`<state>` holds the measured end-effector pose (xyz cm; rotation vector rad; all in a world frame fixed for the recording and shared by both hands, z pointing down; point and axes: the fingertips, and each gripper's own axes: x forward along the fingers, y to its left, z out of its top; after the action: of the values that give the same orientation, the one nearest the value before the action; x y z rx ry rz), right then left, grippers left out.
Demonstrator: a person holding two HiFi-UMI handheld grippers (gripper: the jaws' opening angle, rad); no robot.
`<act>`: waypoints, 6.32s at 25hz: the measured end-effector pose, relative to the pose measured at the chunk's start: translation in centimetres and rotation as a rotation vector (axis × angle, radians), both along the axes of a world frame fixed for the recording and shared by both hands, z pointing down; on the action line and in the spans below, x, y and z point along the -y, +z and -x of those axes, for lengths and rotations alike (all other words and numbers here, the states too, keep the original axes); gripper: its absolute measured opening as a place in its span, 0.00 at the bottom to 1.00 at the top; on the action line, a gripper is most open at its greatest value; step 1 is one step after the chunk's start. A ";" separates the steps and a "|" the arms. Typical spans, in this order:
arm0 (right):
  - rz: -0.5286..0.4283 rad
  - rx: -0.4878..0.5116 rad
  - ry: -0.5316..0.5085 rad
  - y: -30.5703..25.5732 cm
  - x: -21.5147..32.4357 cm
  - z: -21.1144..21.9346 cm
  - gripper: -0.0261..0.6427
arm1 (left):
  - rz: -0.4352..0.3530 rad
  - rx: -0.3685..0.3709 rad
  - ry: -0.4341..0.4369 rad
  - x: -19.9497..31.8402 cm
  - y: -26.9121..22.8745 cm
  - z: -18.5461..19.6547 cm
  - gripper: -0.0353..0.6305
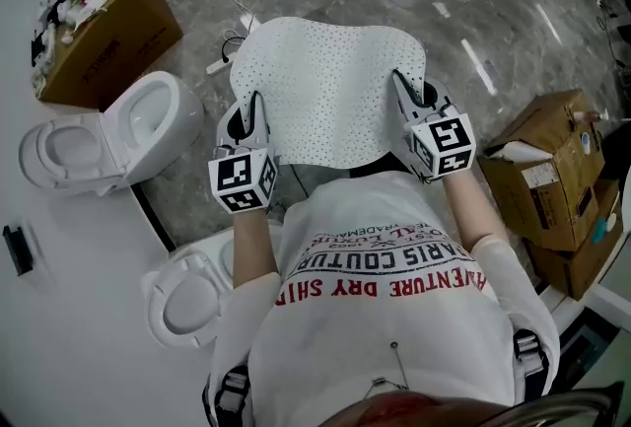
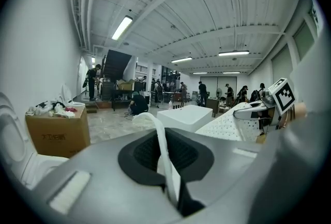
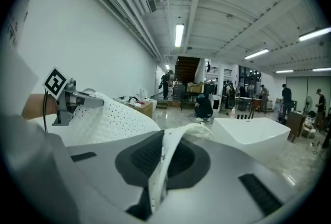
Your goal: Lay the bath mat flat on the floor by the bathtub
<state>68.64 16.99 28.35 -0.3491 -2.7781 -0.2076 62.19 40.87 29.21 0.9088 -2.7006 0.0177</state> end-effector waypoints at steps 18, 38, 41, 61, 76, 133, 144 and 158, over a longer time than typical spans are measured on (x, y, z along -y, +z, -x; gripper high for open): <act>0.082 -0.072 -0.267 2.5 4.0 27.5 0.06 | 0.088 -0.038 -0.193 4.5 0.4 23.3 0.08; 0.086 -0.133 -0.013 3.8 9.6 54.0 0.06 | 0.073 -0.042 0.126 11.7 1.4 53.7 0.08; 0.102 -0.143 0.085 3.9 9.8 58.0 0.06 | 0.071 -0.047 0.218 12.2 1.2 59.6 0.08; 0.224 -0.222 0.512 10.1 20.3 72.1 0.06 | 0.154 -0.098 0.607 28.5 6.1 83.3 0.08; 0.282 -0.331 0.844 17.9 31.5 76.9 0.06 | 0.230 -0.133 0.962 46.1 15.2 93.4 0.08; 0.418 -0.511 1.280 81.6 42.3 66.1 0.06 | 0.606 -0.208 1.122 58.4 82.1 96.9 0.09; 0.419 -0.661 1.313 87.4 42.5 63.3 0.06 | 0.704 -0.315 1.046 57.3 86.6 100.5 0.09; 0.326 -0.595 1.270 86.3 42.1 64.5 0.41 | 0.618 -0.313 0.894 56.3 87.2 102.0 0.68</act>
<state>4.17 -25.08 114.69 1.0823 -1.9360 0.5547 -39.79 -15.47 116.44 1.6097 -1.6428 0.7625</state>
